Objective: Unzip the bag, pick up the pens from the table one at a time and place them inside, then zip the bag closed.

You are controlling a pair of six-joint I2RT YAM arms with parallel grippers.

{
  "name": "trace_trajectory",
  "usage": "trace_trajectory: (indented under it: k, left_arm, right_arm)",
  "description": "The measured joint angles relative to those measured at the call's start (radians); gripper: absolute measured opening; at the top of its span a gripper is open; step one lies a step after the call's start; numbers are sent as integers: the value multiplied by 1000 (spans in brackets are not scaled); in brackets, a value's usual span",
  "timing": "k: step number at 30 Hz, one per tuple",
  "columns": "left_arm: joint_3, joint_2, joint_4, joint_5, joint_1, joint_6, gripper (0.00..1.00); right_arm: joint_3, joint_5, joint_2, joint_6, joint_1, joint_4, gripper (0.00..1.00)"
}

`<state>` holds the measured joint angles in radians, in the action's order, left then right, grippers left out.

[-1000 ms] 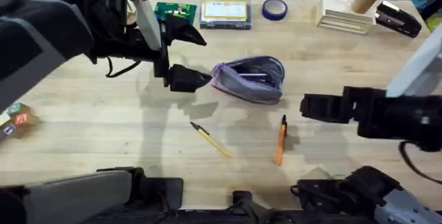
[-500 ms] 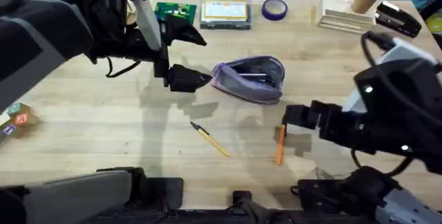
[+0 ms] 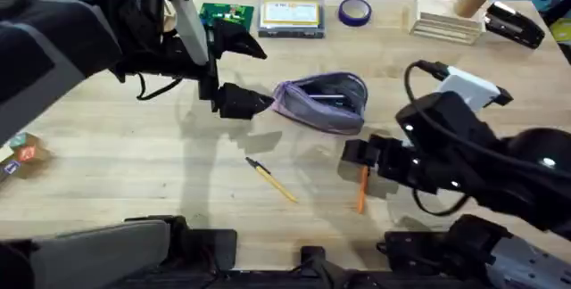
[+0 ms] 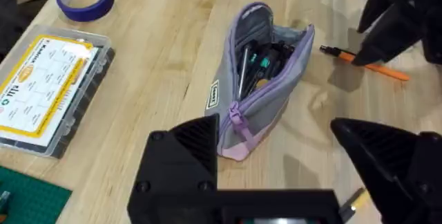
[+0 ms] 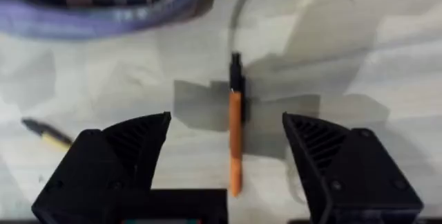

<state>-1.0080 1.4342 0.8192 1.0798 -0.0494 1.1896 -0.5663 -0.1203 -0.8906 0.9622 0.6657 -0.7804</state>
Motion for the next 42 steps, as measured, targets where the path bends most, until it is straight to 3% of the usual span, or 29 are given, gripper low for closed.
trace_trajectory:
  k: [9, 28, 36, 42]
  left_arm:
    - [0, 0, 0, 0, 0, 0, 993]
    - [0, 0, 0, 0, 0, 0, 994]
    - [0, 0, 0, 0, 0, 0, 993]
    - [0, 0, 0, 0, 0, 0, 993]
  right_arm:
    - [0, -14, -153, 64, 5, 161, 997]
    - [0, -22, -159, 183, 21, 107, 999]
    - [0, -51, -164, 207, 117, 64, 999]
    - [-18, -107, -236, 228, 186, 55, 999]
